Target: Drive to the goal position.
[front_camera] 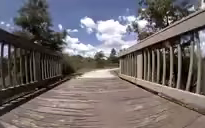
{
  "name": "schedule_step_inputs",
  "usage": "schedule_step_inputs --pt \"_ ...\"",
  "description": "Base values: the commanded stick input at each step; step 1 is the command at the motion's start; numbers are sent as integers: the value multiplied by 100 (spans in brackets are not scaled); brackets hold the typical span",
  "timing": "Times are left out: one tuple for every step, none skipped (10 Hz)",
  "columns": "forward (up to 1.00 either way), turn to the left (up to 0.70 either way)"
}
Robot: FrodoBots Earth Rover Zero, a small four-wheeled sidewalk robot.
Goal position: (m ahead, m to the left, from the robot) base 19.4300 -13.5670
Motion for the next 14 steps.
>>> schedule_step_inputs --pt "70 0" --pt "70 0" --pt "70 0" --pt "70 0" --pt "70 0" --pt "70 0" --pt "70 0" --pt "70 0" --pt "70 0" --pt "70 0" --pt "70 0" --pt "70 0" --pt "70 0" --pt "70 0"
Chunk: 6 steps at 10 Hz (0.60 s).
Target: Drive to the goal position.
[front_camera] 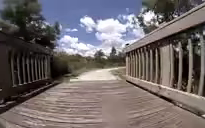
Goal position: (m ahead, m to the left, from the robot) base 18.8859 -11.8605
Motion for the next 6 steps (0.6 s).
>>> schedule_step_inputs --pt "70 0" --pt "70 0" --pt "70 0" --pt "70 0" --pt "70 0" --pt "70 0"
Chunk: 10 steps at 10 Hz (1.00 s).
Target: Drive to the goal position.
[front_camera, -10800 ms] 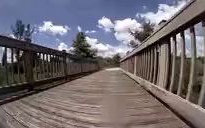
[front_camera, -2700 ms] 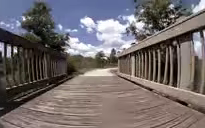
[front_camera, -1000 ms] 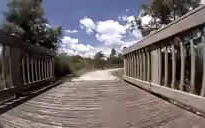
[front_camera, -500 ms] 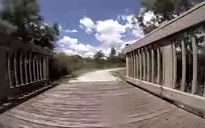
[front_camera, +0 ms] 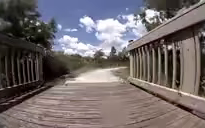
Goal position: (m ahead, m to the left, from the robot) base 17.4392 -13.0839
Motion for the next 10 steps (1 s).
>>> schedule_step_inputs --pt "70 0" --pt "70 0" --pt "70 0" --pt "70 0" --pt "70 0" --pt "70 0" --pt "70 0" --pt "70 0" --pt "70 0" --pt "70 0"
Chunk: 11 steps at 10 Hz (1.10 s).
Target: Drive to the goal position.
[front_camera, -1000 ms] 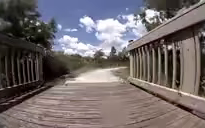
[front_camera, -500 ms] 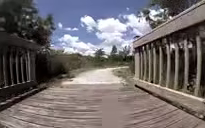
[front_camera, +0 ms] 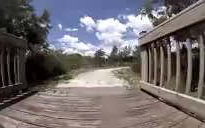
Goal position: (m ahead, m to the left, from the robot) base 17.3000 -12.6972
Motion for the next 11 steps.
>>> schedule_step_inputs --pt "70 0" --pt "70 0" --pt "70 0" --pt "70 0" --pt "70 0" --pt "70 0" --pt "70 0" --pt "70 0" --pt "70 0" --pt "70 0" --pt "70 0"
